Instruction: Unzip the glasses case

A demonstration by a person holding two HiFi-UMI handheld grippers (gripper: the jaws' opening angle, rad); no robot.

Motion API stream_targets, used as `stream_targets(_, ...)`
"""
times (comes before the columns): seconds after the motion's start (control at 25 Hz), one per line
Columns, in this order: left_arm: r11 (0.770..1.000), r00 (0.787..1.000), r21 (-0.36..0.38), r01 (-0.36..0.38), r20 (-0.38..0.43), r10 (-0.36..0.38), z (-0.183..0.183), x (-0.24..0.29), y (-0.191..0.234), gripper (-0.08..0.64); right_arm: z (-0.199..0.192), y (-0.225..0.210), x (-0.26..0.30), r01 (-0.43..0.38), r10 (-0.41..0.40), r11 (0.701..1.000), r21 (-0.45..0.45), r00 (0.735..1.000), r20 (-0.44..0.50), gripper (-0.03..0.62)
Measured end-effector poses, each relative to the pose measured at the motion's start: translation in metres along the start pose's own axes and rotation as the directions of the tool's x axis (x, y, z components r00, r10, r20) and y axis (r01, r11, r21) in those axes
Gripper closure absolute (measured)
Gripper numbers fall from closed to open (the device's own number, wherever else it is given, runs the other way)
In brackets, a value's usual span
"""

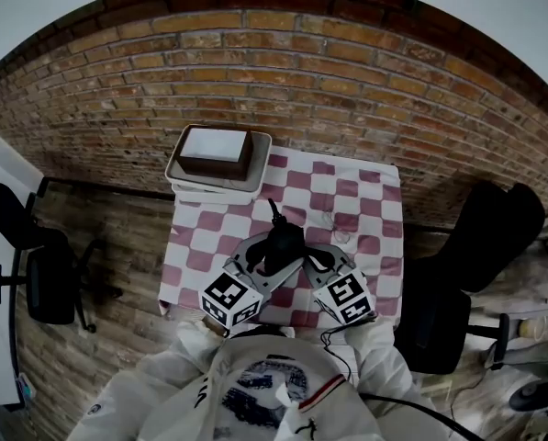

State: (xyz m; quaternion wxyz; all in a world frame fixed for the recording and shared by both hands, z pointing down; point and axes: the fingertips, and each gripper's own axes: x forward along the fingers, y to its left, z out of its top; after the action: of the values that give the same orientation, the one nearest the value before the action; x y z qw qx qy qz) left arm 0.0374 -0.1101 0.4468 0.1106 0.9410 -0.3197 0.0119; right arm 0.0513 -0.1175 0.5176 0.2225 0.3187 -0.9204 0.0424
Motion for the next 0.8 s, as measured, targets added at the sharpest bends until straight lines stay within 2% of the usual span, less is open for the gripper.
stream_targets(0.48, 0.998, 0.997, -0.001, 0.055, 0.049, -0.055, 0.003, -0.019, 0.002, 0.311, 0.008, 0.024, 0.006, 0.044, -0.045, 0.997, 0.069, 0.999, 0.011, 0.581)
stream_targets(0.8, 0.997, 0.997, 0.003, 0.075, 0.035, -0.075, -0.004, -0.031, 0.007, 0.311, 0.004, 0.034, 0.014, 0.075, -0.075, 0.995, 0.072, 0.997, 0.0, 0.581)
